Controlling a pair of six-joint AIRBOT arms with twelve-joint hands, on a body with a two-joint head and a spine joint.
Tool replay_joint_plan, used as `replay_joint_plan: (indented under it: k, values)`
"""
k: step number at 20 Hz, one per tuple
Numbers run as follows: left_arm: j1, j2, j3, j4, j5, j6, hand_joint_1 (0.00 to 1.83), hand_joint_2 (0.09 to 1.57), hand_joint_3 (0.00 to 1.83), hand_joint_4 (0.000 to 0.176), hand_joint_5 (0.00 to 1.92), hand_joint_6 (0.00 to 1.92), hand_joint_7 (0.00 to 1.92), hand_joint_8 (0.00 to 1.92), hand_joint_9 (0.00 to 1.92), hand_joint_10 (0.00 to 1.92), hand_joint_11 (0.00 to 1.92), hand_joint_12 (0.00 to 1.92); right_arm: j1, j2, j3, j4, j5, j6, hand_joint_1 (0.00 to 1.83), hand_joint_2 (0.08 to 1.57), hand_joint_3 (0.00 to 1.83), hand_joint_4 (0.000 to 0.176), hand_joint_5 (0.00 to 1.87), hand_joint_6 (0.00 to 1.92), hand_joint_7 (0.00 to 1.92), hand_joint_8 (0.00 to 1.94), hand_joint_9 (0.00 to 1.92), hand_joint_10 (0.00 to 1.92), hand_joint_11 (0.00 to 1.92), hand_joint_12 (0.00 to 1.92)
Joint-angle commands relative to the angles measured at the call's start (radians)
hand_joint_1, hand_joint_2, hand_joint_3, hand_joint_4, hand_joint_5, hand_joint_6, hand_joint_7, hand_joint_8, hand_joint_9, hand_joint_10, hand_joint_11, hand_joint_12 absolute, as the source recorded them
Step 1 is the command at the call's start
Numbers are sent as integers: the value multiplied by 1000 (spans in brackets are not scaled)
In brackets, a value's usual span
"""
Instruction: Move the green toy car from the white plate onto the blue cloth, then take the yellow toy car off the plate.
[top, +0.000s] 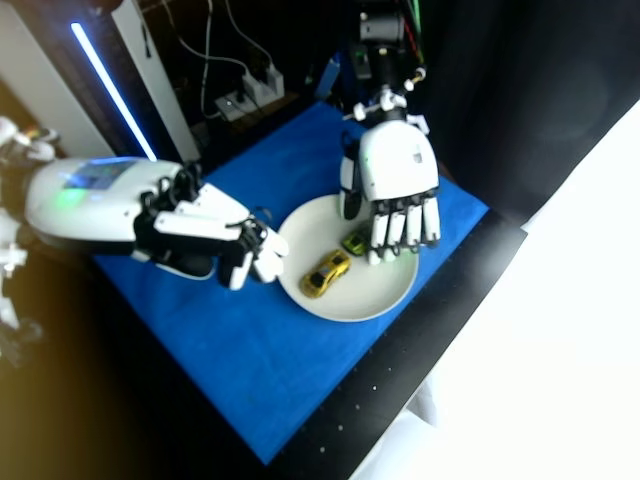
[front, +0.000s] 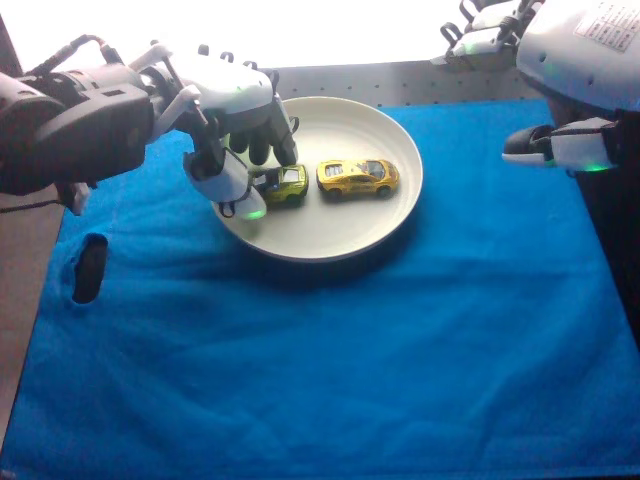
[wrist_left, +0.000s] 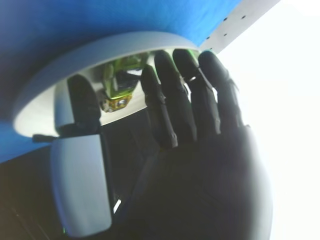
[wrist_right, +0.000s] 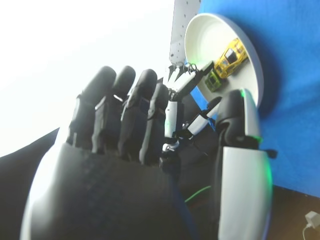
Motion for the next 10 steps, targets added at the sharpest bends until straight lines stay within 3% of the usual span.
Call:
replay_joint_plan:
  k: [1,3,4,5,6,7,8,9,10]
  values:
    - [4,-10,9,2,-70,3,1036,973,3,0,842,51,508,793,327,1227,208,1756,11,1,-4,6,118,-6,978,972,6,0,660,36,671,196,288,1008,63,1807]
    - [13,-20,22,-8,-66,3,1047,998,1,0,840,83,490,617,264,1120,159,1728,11,1,-5,6,118,-6,991,986,9,0,655,37,664,200,280,991,11,1786]
    - [16,-22,25,-11,-65,4,1047,998,1,0,840,83,490,617,264,1120,159,1728,11,1,-6,6,118,-6,991,986,9,0,655,37,664,200,280,991,11,1786]
    - [18,-24,28,-14,-65,4,1042,1003,1,3,842,109,486,630,244,1161,168,1743,11,1,-6,6,118,-6,991,987,8,0,656,38,659,197,280,989,12,1791]
    - [19,-25,29,-15,-64,6,1058,1015,2,0,859,188,481,809,250,1266,188,1791,11,1,-6,6,118,-6,996,992,10,0,653,37,647,192,265,986,2,1794]
    - [20,-25,30,-23,-64,14,1091,1106,6,0,914,883,553,982,373,1351,234,1837,11,1,-7,6,118,-6,998,998,10,0,647,35,634,194,256,1031,17,1813]
    - [19,-25,29,-42,-64,36,1184,1153,3,0,961,929,737,1305,551,1369,324,1845,11,1,-7,6,118,-6,982,1008,9,0,642,34,606,171,203,958,3,1766]
    - [19,-23,23,-139,-66,138,1198,1165,2,0,958,973,782,1354,622,1370,355,1840,11,1,-7,6,118,-6,975,1011,6,0,644,35,604,146,181,883,0,1714]
    - [19,-20,15,-192,-67,204,1187,1178,3,0,891,1088,814,1341,599,1413,322,1887,11,1,-7,6,118,-6,984,1015,5,0,643,36,610,143,199,967,0,1775]
